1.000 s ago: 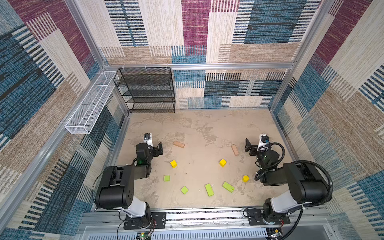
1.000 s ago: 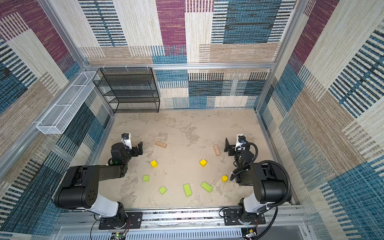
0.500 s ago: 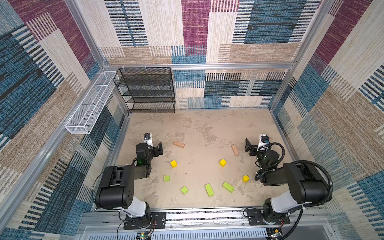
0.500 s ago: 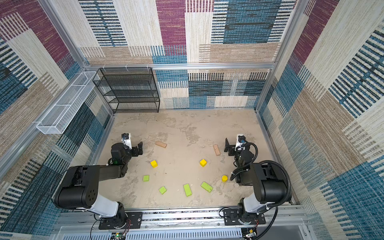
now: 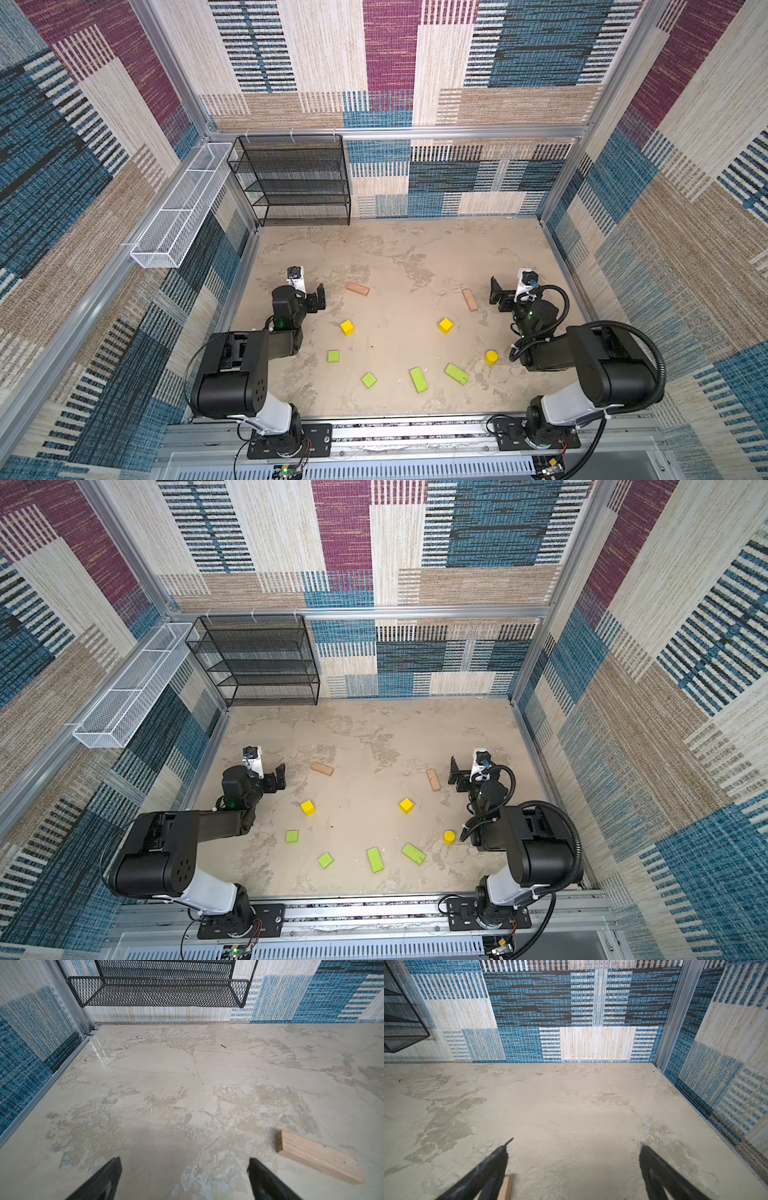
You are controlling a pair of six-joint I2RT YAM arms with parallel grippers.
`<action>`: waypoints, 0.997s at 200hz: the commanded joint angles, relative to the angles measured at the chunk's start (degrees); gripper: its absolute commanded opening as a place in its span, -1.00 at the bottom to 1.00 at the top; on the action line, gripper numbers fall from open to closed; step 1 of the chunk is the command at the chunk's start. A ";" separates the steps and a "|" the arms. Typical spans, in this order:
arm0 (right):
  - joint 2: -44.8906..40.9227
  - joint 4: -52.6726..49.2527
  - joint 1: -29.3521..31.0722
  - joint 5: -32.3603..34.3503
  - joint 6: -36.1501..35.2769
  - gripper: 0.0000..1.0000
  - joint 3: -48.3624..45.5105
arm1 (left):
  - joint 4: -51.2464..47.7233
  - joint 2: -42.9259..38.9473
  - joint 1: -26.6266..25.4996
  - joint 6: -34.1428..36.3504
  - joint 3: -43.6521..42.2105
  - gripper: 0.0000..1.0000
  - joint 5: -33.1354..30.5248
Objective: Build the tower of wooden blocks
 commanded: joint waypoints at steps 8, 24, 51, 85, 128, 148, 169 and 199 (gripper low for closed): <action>-0.08 1.24 0.08 -0.62 0.04 0.99 0.23 | -0.31 -0.12 0.00 0.01 0.22 0.93 0.37; -0.09 1.38 0.00 -0.64 0.02 0.99 0.21 | -0.20 -0.17 0.03 0.02 0.14 0.89 0.37; -1.35 -1.63 0.04 -0.20 0.16 0.99 1.45 | -4.54 -2.76 0.04 0.10 1.62 0.76 0.48; -4.30 -28.93 0.02 -0.13 1.49 0.82 15.20 | -23.02 -11.10 -0.05 -1.42 9.02 0.71 -0.42; -7.78 -40.69 2.84 1.05 5.35 0.78 20.15 | -39.29 -17.68 -3.46 -3.15 17.40 0.63 -1.48; -9.64 -47.94 5.99 5.63 6.35 0.78 23.06 | -48.53 -18.71 -6.69 -3.69 23.15 0.58 -4.19; -10.26 -56.64 8.09 8.72 9.92 0.80 26.86 | -56.83 -18.22 -10.72 -5.50 28.83 0.55 -6.79; -10.02 -64.72 9.86 9.06 16.98 0.81 30.43 | -61.81 -16.02 -16.65 -10.20 32.54 0.54 -9.20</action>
